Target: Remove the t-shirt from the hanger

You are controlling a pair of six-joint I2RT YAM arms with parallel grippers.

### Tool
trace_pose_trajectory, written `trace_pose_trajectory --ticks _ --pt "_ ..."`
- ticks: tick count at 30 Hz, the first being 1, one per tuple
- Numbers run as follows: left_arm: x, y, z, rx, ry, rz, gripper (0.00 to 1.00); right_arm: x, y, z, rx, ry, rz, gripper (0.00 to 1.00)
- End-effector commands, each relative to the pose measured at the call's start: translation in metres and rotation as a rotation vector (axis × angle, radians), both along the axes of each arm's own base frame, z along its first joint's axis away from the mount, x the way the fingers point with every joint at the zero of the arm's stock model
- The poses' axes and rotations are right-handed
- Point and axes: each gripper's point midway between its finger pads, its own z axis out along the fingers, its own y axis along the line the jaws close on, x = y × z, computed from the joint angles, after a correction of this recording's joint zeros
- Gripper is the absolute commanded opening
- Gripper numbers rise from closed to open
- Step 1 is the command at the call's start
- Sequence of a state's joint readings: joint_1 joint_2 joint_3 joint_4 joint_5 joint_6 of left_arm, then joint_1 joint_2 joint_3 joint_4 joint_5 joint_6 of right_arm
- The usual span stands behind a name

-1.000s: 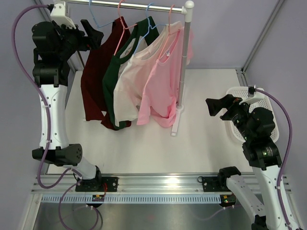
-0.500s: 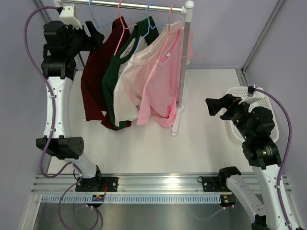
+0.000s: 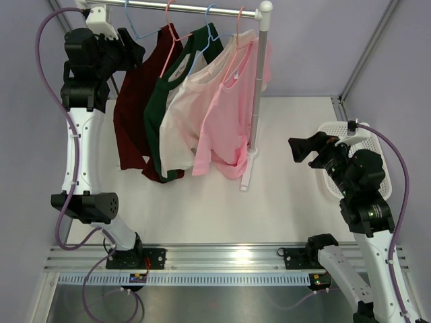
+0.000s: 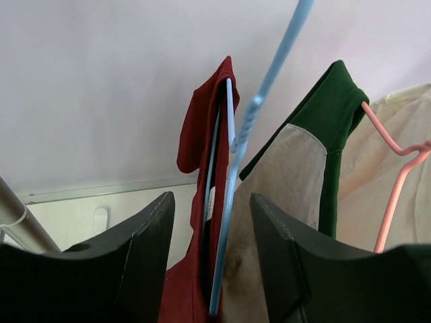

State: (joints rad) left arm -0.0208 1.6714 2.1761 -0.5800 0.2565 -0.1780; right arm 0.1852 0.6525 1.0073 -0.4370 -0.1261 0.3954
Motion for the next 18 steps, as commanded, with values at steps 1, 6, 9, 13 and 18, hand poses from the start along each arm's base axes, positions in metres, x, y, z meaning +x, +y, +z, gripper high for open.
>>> trace_pose_trajectory --ticks 1,6,9,13,18 --pt "-0.009 0.001 0.037 -0.014 -0.106 0.012 0.52 -0.001 0.008 0.006 -0.011 -0.034 0.047 1.00" --pt "-0.010 0.003 0.039 -0.017 -0.116 0.023 0.44 0.000 0.008 0.004 -0.011 -0.029 0.049 1.00" --pt "-0.011 0.005 0.041 -0.016 -0.130 0.037 0.24 0.000 0.009 0.004 -0.011 -0.028 0.052 0.99" --pt "-0.011 0.004 0.044 -0.023 -0.145 0.033 0.07 0.001 0.010 0.003 -0.012 -0.025 0.057 1.00" --pt "-0.012 0.004 0.049 -0.028 -0.161 0.030 0.00 0.002 0.011 0.001 -0.012 -0.019 0.063 0.99"
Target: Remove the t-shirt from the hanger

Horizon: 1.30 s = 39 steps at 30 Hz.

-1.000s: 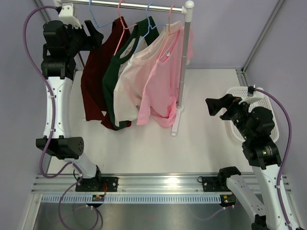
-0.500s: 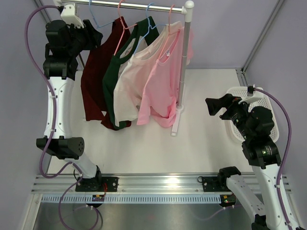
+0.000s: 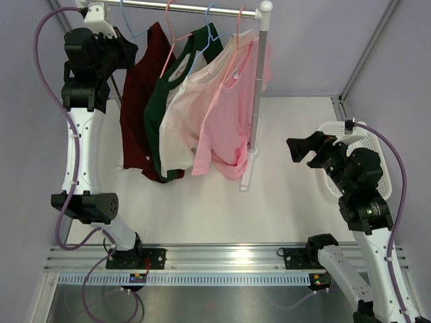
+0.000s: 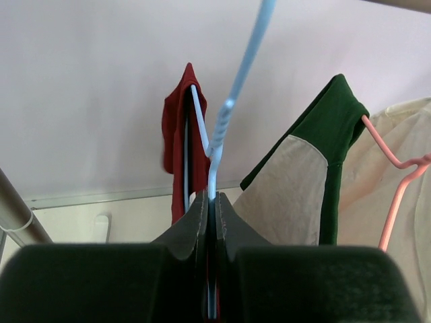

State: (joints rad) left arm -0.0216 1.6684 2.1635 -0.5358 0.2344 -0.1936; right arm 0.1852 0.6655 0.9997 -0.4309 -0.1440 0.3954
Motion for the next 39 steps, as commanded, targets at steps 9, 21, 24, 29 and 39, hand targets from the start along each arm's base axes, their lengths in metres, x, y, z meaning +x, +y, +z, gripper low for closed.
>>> trace_pose_trajectory --ticks 9,21,24,29,39 --pt "-0.035 -0.002 0.081 0.002 -0.258 -0.004 0.00 0.001 0.010 0.006 -0.012 -0.028 0.059 1.00" --pt "-0.104 0.010 0.128 0.023 -0.400 0.062 0.00 0.001 0.012 0.007 -0.014 -0.026 0.071 1.00" --pt "-0.123 0.021 0.121 0.013 -0.393 0.123 0.00 0.001 0.013 0.007 -0.012 -0.024 0.076 0.99" --pt "-0.154 0.036 0.110 -0.022 -0.399 0.200 0.00 0.001 0.015 0.007 -0.010 -0.023 0.088 1.00" --pt "-0.194 0.070 0.053 -0.225 -0.315 0.402 0.00 -0.013 0.070 0.034 0.074 -0.085 0.439 0.99"
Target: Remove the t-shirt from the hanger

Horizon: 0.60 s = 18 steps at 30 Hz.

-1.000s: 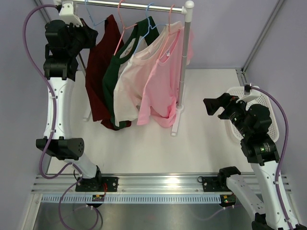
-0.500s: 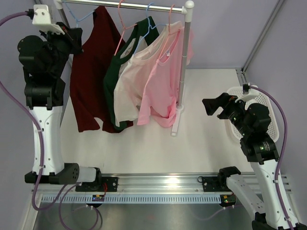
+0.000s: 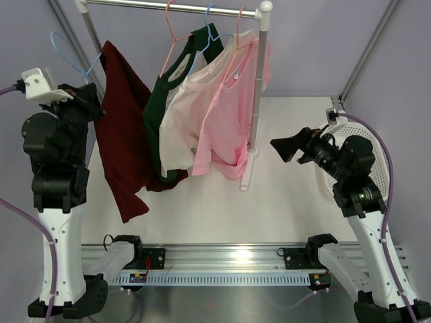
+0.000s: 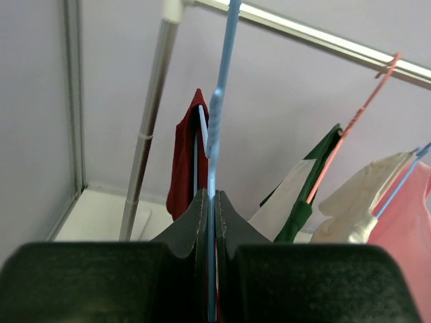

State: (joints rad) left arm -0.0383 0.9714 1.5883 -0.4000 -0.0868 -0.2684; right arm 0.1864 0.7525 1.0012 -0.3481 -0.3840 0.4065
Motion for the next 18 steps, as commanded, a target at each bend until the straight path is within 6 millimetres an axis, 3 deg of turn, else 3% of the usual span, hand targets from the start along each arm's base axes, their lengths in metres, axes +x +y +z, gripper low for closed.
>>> trace_pose_trajectory --ticks 1,6,10,11,14,15,16,17,18 --pt "-0.011 0.023 0.005 -0.129 -0.074 0.124 0.00 -0.017 0.036 0.040 0.062 -0.102 0.246 0.99" --pt "-0.014 0.032 -0.030 -0.169 -0.022 0.175 0.00 -0.017 0.051 0.055 0.042 -0.133 0.293 1.00" --pt "-0.010 0.032 -0.051 -0.180 0.021 0.180 0.00 0.003 0.055 0.065 0.039 -0.119 0.270 0.99" --pt "-0.008 0.032 -0.056 -0.180 0.034 0.184 0.00 0.004 0.055 0.080 0.036 -0.152 0.270 1.00" --pt "0.000 0.035 -0.070 -0.177 0.075 0.206 0.00 0.021 0.060 0.100 0.027 -0.171 0.275 1.00" --pt "0.002 0.036 -0.075 -0.173 0.095 0.216 0.00 0.024 0.063 0.105 0.020 -0.180 0.295 1.00" --pt "0.005 0.042 -0.080 -0.178 0.114 0.251 0.00 0.032 0.073 0.096 0.013 -0.137 0.335 1.00" --pt "0.006 0.045 -0.083 -0.189 0.123 0.269 0.00 0.030 0.077 0.114 -0.001 -0.185 0.360 0.99" --pt "0.008 0.047 -0.089 -0.187 0.143 0.284 0.00 0.025 0.091 0.117 -0.012 -0.195 0.408 0.99"
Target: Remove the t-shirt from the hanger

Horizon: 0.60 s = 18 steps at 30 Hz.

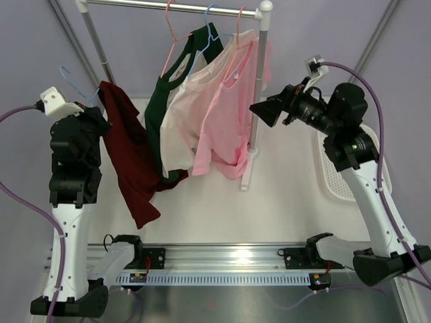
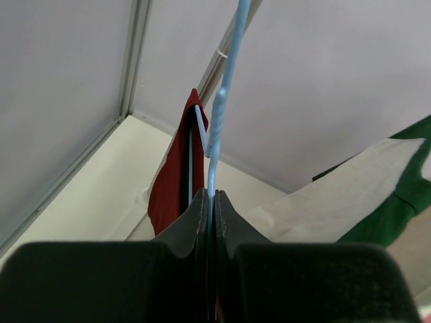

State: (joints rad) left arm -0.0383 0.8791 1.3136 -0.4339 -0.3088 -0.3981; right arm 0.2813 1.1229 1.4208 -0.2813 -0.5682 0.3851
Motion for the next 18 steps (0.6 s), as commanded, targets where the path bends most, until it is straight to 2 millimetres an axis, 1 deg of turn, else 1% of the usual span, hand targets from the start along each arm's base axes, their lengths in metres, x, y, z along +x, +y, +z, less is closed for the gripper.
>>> trace_pose_trajectory --ticks 1,2,3,4,5,6,7,10,11,13,14,15,16,17,18 --pt "0.001 0.019 0.009 -0.030 -0.038 0.120 0.00 -0.006 0.035 0.014 -0.055 -0.049 0.136 0.99" --pt "0.004 0.023 0.005 -0.036 -0.020 0.143 0.00 -0.009 0.043 0.024 -0.081 -0.104 0.150 0.99" --pt "0.004 0.026 -0.001 -0.047 0.005 0.168 0.00 -0.011 0.051 0.024 -0.097 -0.116 0.166 1.00" --pt "0.003 0.033 -0.005 -0.048 0.023 0.215 0.00 -0.017 0.071 0.016 -0.120 -0.104 0.212 1.00" --pt "0.005 0.036 -0.005 -0.068 0.033 0.241 0.00 -0.019 0.079 0.019 -0.139 -0.136 0.230 0.99" --pt "0.004 0.040 -0.014 -0.064 0.073 0.262 0.00 -0.023 0.087 0.018 -0.151 -0.145 0.248 0.99" --pt "0.003 0.045 -0.017 -0.062 0.090 0.298 0.00 -0.030 0.105 0.013 -0.170 -0.142 0.287 1.00" --pt "0.003 0.054 -0.031 -0.063 0.149 0.367 0.00 -0.037 0.129 0.002 -0.218 -0.175 0.333 0.99" --pt "0.003 0.055 -0.033 -0.061 0.161 0.377 0.00 -0.048 0.140 0.000 -0.218 -0.186 0.371 1.00" --pt "0.004 0.060 -0.044 -0.057 0.195 0.412 0.00 -0.053 0.155 -0.005 -0.218 -0.188 0.410 1.00" --pt "0.003 0.060 -0.050 -0.058 0.223 0.421 0.00 -0.061 0.164 -0.008 -0.221 -0.187 0.443 1.00" --pt "0.007 0.061 -0.053 -0.061 0.243 0.427 0.00 -0.063 0.174 -0.017 -0.237 -0.173 0.467 0.99" --pt "0.007 0.061 -0.058 -0.064 0.265 0.435 0.00 -0.066 0.180 -0.021 -0.250 -0.183 0.483 0.99" --pt "0.006 0.061 -0.066 -0.071 0.301 0.444 0.00 -0.079 0.190 -0.024 -0.254 -0.189 0.517 1.00" --pt "0.008 0.061 -0.069 -0.076 0.317 0.455 0.00 -0.082 0.199 -0.032 -0.262 -0.190 0.534 1.00"
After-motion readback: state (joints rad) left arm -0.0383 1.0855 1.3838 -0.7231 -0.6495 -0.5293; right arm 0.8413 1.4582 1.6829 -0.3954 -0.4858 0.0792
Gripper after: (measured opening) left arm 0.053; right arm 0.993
